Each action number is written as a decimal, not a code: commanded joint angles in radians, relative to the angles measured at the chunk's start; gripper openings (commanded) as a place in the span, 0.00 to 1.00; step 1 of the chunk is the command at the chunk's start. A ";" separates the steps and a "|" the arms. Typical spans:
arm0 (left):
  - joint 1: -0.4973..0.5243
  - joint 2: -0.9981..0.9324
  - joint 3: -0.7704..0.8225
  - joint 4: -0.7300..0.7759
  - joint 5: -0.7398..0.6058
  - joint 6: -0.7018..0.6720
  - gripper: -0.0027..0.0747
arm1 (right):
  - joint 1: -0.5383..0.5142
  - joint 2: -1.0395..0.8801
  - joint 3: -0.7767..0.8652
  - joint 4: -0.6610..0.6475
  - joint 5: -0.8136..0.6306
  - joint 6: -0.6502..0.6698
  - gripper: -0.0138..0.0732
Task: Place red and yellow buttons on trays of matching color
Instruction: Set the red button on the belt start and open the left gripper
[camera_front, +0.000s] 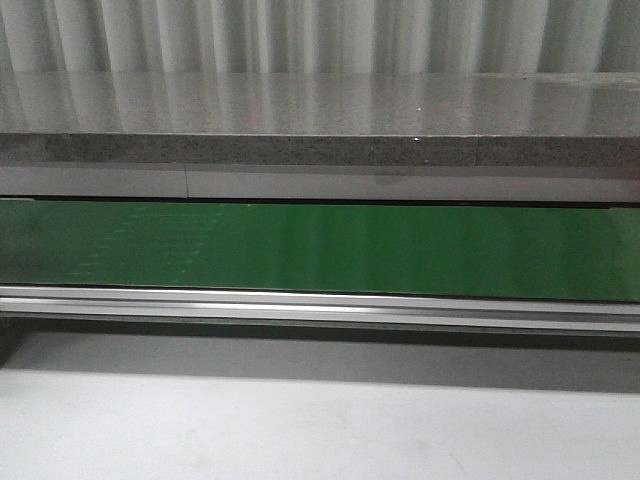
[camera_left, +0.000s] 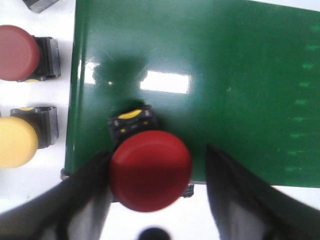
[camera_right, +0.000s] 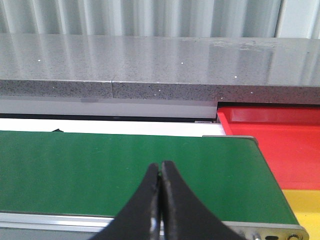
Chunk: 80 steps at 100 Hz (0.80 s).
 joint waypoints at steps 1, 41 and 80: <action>-0.006 -0.037 -0.034 -0.031 -0.026 0.003 0.70 | -0.007 -0.015 -0.020 0.000 -0.077 -0.002 0.08; 0.019 -0.109 -0.067 -0.022 -0.041 0.001 0.71 | -0.007 -0.015 -0.020 0.000 -0.077 -0.002 0.08; 0.275 -0.187 -0.022 0.035 0.132 -0.021 0.70 | -0.007 -0.015 -0.020 0.000 -0.077 -0.002 0.08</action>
